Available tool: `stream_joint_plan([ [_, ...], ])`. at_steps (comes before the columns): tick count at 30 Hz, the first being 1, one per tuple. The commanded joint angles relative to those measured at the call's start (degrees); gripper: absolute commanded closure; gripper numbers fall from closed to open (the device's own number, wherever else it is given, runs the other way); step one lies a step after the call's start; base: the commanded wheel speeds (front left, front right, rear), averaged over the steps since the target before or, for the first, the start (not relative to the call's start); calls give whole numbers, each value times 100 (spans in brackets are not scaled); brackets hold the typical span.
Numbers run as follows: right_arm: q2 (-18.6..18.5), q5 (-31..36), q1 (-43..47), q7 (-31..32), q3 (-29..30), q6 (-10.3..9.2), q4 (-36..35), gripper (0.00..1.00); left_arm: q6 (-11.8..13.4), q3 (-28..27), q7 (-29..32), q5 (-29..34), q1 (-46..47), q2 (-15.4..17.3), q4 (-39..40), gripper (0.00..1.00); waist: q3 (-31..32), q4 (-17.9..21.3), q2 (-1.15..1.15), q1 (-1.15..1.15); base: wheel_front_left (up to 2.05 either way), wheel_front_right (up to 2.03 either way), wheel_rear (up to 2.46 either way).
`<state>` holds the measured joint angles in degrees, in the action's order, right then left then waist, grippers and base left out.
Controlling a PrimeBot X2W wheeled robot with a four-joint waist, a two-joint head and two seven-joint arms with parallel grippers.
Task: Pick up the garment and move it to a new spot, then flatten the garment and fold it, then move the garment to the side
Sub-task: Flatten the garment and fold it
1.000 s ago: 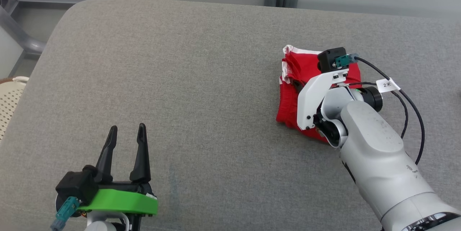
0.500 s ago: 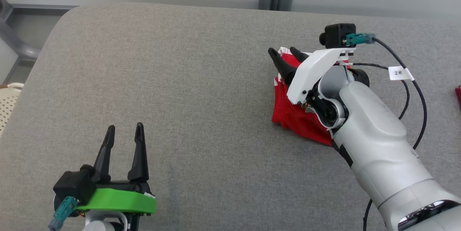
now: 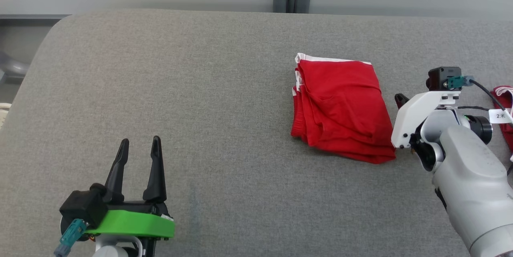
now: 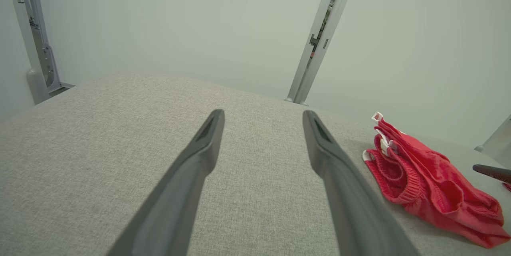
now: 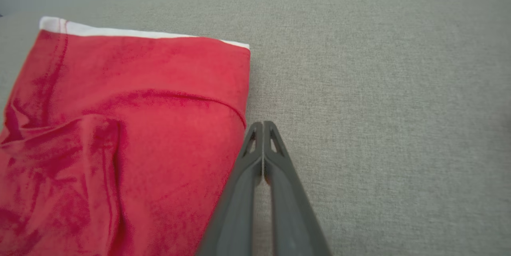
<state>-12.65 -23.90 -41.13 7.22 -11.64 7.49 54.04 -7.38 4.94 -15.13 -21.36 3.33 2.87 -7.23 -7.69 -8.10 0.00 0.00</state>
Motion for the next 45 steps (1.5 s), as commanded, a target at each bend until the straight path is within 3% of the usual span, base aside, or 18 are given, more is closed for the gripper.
stream_joint_plan([
  [1, 94, 25, 102, 23, -22, -1, -4, 100, -9, -28, 3, 20, -31, 7, 23, 0, -23, 38, 0, 0, 0, 0, 0],
  [8, 497, -142, 426, 180, -464, -2, -316, 100, -11, -49, 3, 65, 3, 7, 6, 0, 3, 141, 0, 0, 0, 0, 0],
  [15, 679, -333, 808, 426, -1336, -2, -1009, 100, -13, -90, 3, 95, -81, 8, -29, 0, 103, 230, 0, 0, 0, 0, 0],
  [22, 697, -881, 1186, 799, -2176, -2, -1993, 100, -15, -126, 3, 115, -166, 7, -75, 0, 244, 351, 0, 0, 0, 0, 0],
  [27, 546, -1602, 1589, 597, -2089, -2, -3110, 100, -15, -201, 3, 120, -281, 8, -92, 0, 414, 482, 0, 0, 0, 0, 0],
  [28, 496, -1647, 1689, 473, -2022, -2, -3316, 62, -15, -215, 3, 119, -311, 8, -92, 0, 453, 507, 0, 0, 0, 0, 0],
  [29, 454, -1655, 1755, 361, -2003, -1, -3513, 0, -13, -234, 3, 125, -322, 7, -94, 0, 484, 525, 0, 0, 0, 0, 0],
  [36, 6, -982, 2322, -684, -1028, -2, -4290, 0, 66, -470, 3, 241, -463, 8, -48, 0, 673, 809, 0, 0, 0, 0, 0],
  [45, 13, 136, 2716, -1117, 254, -2, -4241, 0, 112, -797, 3, 278, -552, 9, -40, 0, 725, 1141, 0, 0, 0, 0, 0],
])
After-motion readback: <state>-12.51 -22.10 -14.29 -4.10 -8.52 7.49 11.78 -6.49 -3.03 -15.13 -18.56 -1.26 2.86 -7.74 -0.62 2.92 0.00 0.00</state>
